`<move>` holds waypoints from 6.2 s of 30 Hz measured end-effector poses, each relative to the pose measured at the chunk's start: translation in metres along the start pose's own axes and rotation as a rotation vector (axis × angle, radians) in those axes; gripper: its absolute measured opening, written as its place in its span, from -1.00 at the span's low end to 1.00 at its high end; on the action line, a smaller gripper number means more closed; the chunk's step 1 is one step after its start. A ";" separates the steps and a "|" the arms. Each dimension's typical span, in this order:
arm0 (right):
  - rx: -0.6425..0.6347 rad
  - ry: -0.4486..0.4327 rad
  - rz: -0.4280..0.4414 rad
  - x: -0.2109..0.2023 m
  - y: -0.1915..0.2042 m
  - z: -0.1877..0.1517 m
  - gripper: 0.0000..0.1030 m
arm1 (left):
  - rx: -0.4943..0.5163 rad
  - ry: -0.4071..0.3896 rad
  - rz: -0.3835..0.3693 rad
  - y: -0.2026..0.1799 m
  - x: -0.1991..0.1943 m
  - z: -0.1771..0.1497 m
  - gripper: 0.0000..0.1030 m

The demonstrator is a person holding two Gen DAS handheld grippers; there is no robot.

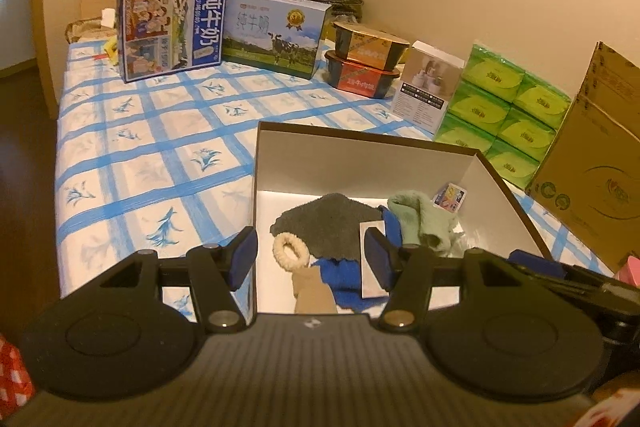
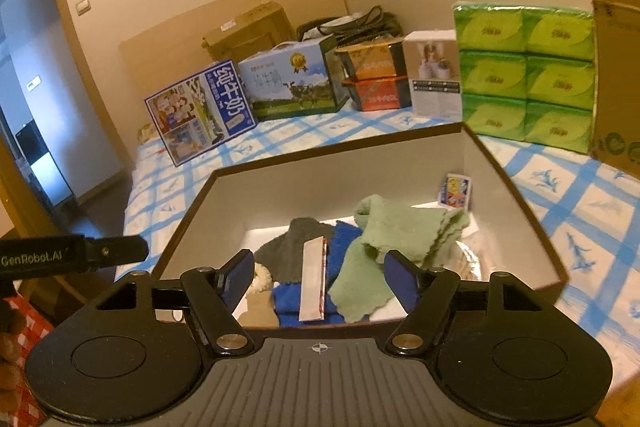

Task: Organize soft objects
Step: 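Open left tool to drop the ring in the box while right tool releases the strip, then move both tools back toward the striped sock and red disc, then lower left tool over the striped knit sock while right tool approaches the red-black pad, then close left tool on the striped sock while right tool grasps the red-black pad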

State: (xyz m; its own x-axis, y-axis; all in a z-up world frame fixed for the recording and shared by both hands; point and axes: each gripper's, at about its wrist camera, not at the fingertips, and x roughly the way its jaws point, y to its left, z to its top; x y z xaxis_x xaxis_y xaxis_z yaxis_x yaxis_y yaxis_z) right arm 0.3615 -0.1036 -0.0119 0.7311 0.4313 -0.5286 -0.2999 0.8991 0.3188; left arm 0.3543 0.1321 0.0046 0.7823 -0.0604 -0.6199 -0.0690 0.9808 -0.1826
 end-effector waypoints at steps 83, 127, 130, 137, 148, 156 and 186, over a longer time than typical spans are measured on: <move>0.127 0.077 -0.086 -0.231 -0.042 -0.160 0.42 | 0.049 0.112 -0.053 -0.109 -0.189 -0.214 0.13; 0.117 0.073 -0.166 -0.141 -0.104 -0.170 0.41 | 0.211 0.168 -0.023 -0.149 -0.033 -0.219 0.30; 0.133 0.090 -0.169 -0.137 -0.107 -0.173 0.41 | 0.241 0.174 -0.009 -0.156 -0.022 -0.223 0.35; 0.135 0.103 -0.173 -0.134 -0.110 -0.178 0.41 | 0.316 0.159 0.037 -0.165 -0.006 -0.229 0.43; 0.127 0.121 -0.154 -0.128 -0.104 -0.182 0.41 | 0.236 0.154 0.138 -0.111 -0.019 -0.224 0.48; 0.110 0.124 -0.141 -0.123 -0.097 -0.182 0.41 | 0.138 0.179 0.118 -0.091 -0.029 -0.215 0.49; -0.068 0.108 -0.150 -0.040 -0.058 -0.161 0.42 | 0.103 0.151 0.108 -0.054 0.016 -0.191 -0.23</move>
State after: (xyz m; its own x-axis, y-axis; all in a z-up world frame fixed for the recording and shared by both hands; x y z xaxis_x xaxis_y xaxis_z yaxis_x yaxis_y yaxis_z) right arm 0.2512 -0.1608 -0.1361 0.7016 0.2944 -0.6488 -0.2357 0.9553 0.1786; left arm 0.2522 0.0431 -0.1416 0.6713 0.0269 -0.7407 -0.0782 0.9963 -0.0346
